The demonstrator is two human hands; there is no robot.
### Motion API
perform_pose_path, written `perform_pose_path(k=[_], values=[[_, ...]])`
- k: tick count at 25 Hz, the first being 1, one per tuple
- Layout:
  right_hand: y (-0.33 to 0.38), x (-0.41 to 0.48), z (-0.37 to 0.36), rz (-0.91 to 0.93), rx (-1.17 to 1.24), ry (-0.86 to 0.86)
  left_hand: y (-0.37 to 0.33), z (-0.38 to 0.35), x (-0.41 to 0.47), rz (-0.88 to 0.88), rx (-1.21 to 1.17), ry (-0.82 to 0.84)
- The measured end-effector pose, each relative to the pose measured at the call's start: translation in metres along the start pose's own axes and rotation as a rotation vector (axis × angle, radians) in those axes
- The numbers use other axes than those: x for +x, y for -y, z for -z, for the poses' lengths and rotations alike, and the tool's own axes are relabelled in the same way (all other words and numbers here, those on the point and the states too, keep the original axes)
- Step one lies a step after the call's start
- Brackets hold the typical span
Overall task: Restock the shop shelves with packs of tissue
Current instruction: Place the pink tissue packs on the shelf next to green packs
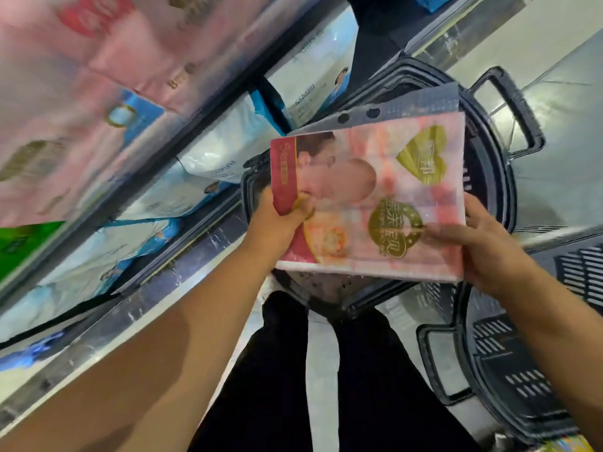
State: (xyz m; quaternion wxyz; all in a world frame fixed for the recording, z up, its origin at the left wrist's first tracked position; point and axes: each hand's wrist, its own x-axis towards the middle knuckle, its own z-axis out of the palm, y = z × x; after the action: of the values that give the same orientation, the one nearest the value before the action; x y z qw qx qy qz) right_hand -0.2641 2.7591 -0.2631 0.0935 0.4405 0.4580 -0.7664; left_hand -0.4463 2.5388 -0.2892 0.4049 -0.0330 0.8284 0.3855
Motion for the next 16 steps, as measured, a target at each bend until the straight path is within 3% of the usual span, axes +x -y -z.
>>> perform_pose_path(k=[16], values=[[0.183,-0.221,-0.131,0.326,-0.365,0.133,-0.122,0.176,-0.3,-0.196,-0.162,-0.307]])
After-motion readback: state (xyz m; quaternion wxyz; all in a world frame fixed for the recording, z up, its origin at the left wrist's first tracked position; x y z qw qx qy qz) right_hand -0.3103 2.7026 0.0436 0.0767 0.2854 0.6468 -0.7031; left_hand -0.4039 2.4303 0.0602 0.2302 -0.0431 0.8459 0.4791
